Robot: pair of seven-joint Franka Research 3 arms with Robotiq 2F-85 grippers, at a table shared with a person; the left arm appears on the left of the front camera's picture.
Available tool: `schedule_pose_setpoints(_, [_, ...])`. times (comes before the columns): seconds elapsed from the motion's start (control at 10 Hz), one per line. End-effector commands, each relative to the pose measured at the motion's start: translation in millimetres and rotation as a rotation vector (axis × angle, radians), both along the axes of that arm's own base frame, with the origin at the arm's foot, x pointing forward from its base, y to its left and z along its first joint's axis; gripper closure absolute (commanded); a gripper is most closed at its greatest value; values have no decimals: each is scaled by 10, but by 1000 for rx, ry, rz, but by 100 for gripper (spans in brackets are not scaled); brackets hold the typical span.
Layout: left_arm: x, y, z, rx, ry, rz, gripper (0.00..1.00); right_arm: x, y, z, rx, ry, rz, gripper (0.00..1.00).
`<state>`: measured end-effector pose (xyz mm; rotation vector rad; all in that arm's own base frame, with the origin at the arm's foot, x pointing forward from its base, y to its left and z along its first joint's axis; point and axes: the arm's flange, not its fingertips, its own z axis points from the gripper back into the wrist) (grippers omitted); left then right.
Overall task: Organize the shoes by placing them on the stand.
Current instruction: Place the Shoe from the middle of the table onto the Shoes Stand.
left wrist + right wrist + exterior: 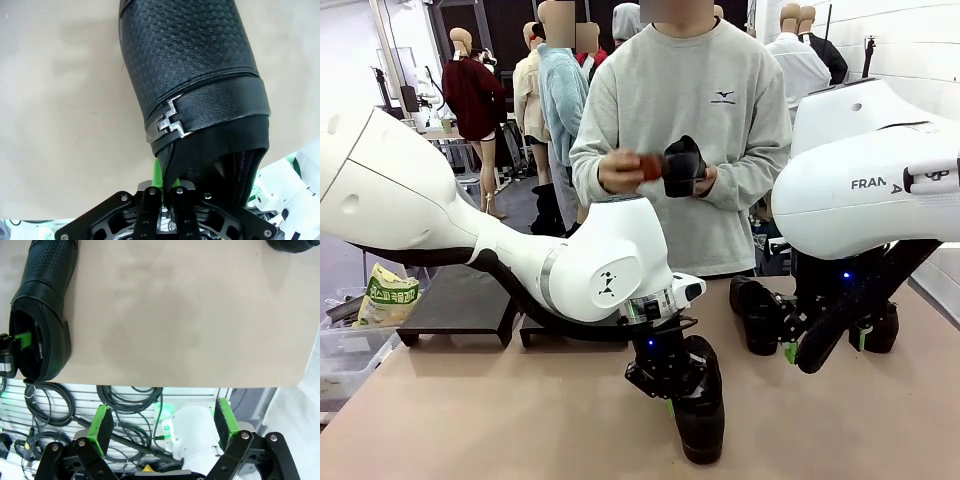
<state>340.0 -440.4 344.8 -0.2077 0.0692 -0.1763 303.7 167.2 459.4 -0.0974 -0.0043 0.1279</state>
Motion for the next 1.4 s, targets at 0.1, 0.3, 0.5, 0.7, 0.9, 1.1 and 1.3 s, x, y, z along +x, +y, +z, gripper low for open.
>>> schedule_pose_setpoints(0.1, [-198, 245, 499, -5, -18, -32, 100, -2, 6, 13, 15, 4, 0, 0])
schedule_pose_setpoints(0.3, [-406, 662, 977, -1, -182, 16, 100, -2, 6, 13, 15, 4, 0, 0])
schedule_pose_setpoints(0.5, [-559, 1231, 1311, 73, -358, 83, 100, -2, 6, 13, 15, 4, 0, 0])
schedule_pose_setpoints(0.7, [-595, 2016, 1482, 153, -438, 255, 100, -2, 6, 13, 15, 4, 0, 0])
schedule_pose_setpoints(0.9, [-637, 2713, 1532, 199, -515, 350, 100, -2, 6, 13, 15, 4, 0, 0])
schedule_pose_setpoints(1.1, [-708, 2934, 1644, 123, -584, 467, 100, -2, 6, 13, 15, 4, 0, 0])
schedule_pose_setpoints(1.3, [-563, 2767, 1602, 177, -498, 366, 100, -2, 6, 13, 15, 4, 0, 0])
